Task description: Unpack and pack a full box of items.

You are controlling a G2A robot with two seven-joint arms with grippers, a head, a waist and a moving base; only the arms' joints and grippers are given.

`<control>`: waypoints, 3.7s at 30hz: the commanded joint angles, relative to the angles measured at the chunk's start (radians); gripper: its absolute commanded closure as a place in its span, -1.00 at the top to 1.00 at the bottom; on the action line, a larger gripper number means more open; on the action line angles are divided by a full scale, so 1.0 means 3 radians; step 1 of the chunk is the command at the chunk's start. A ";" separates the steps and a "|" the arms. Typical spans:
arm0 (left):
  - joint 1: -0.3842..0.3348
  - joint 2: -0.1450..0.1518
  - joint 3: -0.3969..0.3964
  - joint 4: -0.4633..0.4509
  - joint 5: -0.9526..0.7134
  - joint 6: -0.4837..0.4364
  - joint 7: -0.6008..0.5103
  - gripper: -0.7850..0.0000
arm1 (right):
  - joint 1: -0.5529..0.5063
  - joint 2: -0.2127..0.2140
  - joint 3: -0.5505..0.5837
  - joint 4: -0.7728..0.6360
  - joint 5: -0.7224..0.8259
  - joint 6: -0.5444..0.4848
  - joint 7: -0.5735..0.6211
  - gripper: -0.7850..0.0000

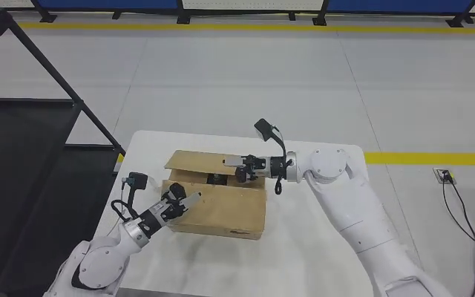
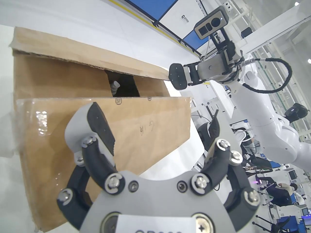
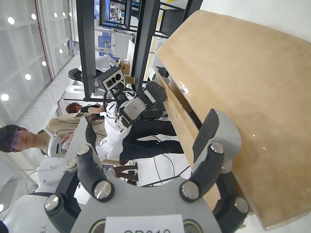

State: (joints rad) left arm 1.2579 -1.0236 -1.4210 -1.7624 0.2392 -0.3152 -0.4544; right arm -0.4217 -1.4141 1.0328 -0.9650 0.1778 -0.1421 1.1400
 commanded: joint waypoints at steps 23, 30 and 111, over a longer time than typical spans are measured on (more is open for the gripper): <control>0.0078 -0.0038 -0.0388 -0.0015 -0.0324 0.0194 0.0576 1.00 | -0.0120 -0.0044 -0.0118 0.0337 0.0254 -0.0153 -0.0073 1.00; 0.0538 -0.0015 -0.1005 -0.0012 -0.0505 0.0277 0.0792 1.00 | -0.0143 -0.0035 -0.0130 0.0330 0.0189 -0.0223 -0.0110 1.00; 0.0293 -0.0076 -0.1049 0.1013 -0.1852 0.0238 -0.0459 1.00 | 0.0130 -0.0118 -0.0316 0.0698 0.0080 -0.0326 -0.0259 1.00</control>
State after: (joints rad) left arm 1.3414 -1.0460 -1.7429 -1.4540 -0.3249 -0.2415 -0.5861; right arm -0.3838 -1.4487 0.9392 -0.7575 0.2022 -0.2408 1.0631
